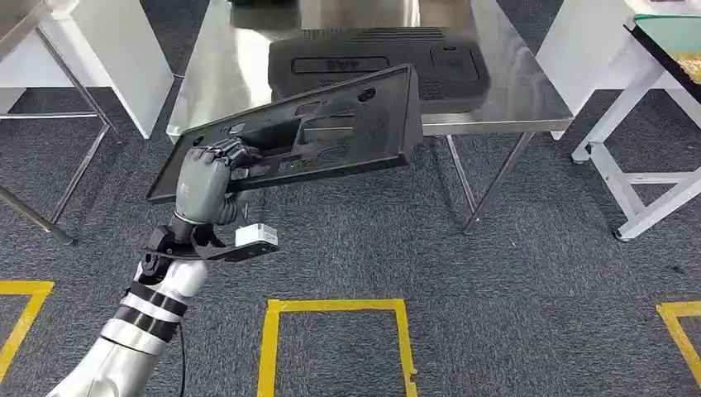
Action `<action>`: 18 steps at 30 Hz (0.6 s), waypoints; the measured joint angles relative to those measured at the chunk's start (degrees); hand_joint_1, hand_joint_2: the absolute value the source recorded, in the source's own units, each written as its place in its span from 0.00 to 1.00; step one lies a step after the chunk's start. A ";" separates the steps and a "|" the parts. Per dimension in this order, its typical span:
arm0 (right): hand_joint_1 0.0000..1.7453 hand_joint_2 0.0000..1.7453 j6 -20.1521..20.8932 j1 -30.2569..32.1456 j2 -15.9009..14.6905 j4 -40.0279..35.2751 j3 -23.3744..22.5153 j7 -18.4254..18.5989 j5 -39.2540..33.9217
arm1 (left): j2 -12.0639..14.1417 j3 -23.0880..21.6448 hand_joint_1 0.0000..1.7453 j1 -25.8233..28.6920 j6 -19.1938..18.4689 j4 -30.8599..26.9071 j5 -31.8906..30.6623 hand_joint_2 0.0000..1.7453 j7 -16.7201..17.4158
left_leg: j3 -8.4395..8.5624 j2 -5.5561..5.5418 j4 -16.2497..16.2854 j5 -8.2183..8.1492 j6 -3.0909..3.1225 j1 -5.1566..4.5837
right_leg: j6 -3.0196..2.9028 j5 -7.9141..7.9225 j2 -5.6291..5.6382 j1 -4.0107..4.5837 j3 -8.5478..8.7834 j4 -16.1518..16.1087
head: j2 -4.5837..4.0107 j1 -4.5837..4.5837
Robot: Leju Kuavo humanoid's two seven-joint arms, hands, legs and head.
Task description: Take the parts from the cabinet and place them on the table.
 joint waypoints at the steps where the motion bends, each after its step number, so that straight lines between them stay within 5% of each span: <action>1: 0.00 1.00 0.00 -0.04 -0.08 -0.02 -0.02 0.00 0.04 | 0.00 0.00 1.00 -0.13 -0.02 0.02 0.04 1.00 0.13 | -0.01 -0.05 0.01 -0.23 -0.46 -0.03 | -1.23 -0.02 0.65 0.52 0.63 -0.12 | 0.02 0.13; 4: 0.00 1.00 -0.02 -0.04 -0.15 -0.02 -0.02 0.00 0.13 | -0.11 -0.08 1.00 -0.21 -0.17 0.20 0.09 1.00 0.15 | 0.78 0.02 -0.80 -0.32 -1.39 0.07 | -3.01 -0.56 0.73 0.82 0.54 0.45 | 0.02 -0.20; 5: 0.00 1.00 -0.02 0.04 -0.19 -0.04 -0.02 0.05 0.15 | -0.11 -0.11 1.00 -0.22 -0.15 0.20 0.09 1.00 0.15 | 0.60 0.13 -0.55 -0.69 -1.74 0.42 | -3.74 -0.62 0.85 0.15 1.02 0.21 | 0.02 -0.35; 6: 0.00 1.00 -0.02 0.17 -0.17 -0.04 -0.04 0.07 0.17 | -0.11 -0.13 1.00 -0.26 -0.15 0.22 0.09 1.00 0.20 | -0.07 0.24 1.41 -1.56 -1.64 0.43 | -4.21 -0.94 0.86 0.29 1.49 0.23 | 0.00 -0.45; 9: 0.00 1.00 -0.04 0.10 -0.24 -0.04 -0.04 0.07 0.17 | -0.11 -0.22 1.00 -0.22 -0.15 0.46 0.17 1.00 0.24 | -7.67 0.12 15.38 -6.61 -1.31 0.18 | -5.64 -1.91 0.86 1.08 2.60 0.24 | 0.00 -0.57; 10: 0.00 1.00 -0.04 0.10 -0.21 -0.04 -0.04 0.07 0.17 | -0.09 -0.24 1.00 -0.06 -0.15 0.59 0.17 1.00 0.24 | -9.75 0.12 18.29 -6.82 -1.21 0.17 | -6.01 -2.22 0.94 1.41 3.07 0.25 | 0.02 -0.61; 12: 0.00 1.00 -0.04 0.14 -0.21 -0.02 -0.04 0.11 0.17 | -0.09 -0.33 1.00 0.02 -0.15 0.83 0.17 1.00 0.24 | -10.05 0.12 15.90 -3.10 -0.71 0.08 | -6.02 -3.08 1.25 1.73 4.29 0.26 | 0.00 -0.59; 14: 0.00 1.00 -0.04 0.18 -0.19 -0.04 -0.07 0.15 0.20 | -0.04 -0.35 1.00 -0.06 -0.15 0.83 0.17 1.00 0.31 | -6.42 0.14 6.20 3.48 0.12 -0.13 | -5.75 -4.13 1.45 1.93 5.88 0.26 | 0.00 -0.59; 15: 0.00 1.00 -0.04 0.32 -0.11 0.02 -0.09 0.15 0.28 | -0.04 -0.37 1.00 -0.07 -0.18 0.90 0.24 1.00 0.31 | -4.95 0.05 3.09 4.44 0.68 -0.40 | -5.51 -4.63 1.48 1.85 5.53 0.16 | 0.00 -0.42; 16: 0.00 1.00 -0.04 0.00 -0.08 -0.02 -0.11 0.15 0.31 | -0.04 -0.39 1.00 -0.20 -0.20 0.92 0.28 1.00 0.31 | -3.71 0.10 1.73 3.62 0.67 -0.78 | -4.99 -4.97 1.48 2.62 6.02 0.37 | 0.00 -0.25; 18: 0.00 1.00 -0.04 -0.02 -0.15 -0.02 -0.20 0.15 0.39 | -0.15 -0.54 1.00 -0.26 -0.31 0.90 0.33 1.00 0.31 | -4.16 0.01 1.14 3.14 0.83 -1.20 | -4.37 -4.58 1.42 2.10 6.00 0.38 | 0.00 -0.15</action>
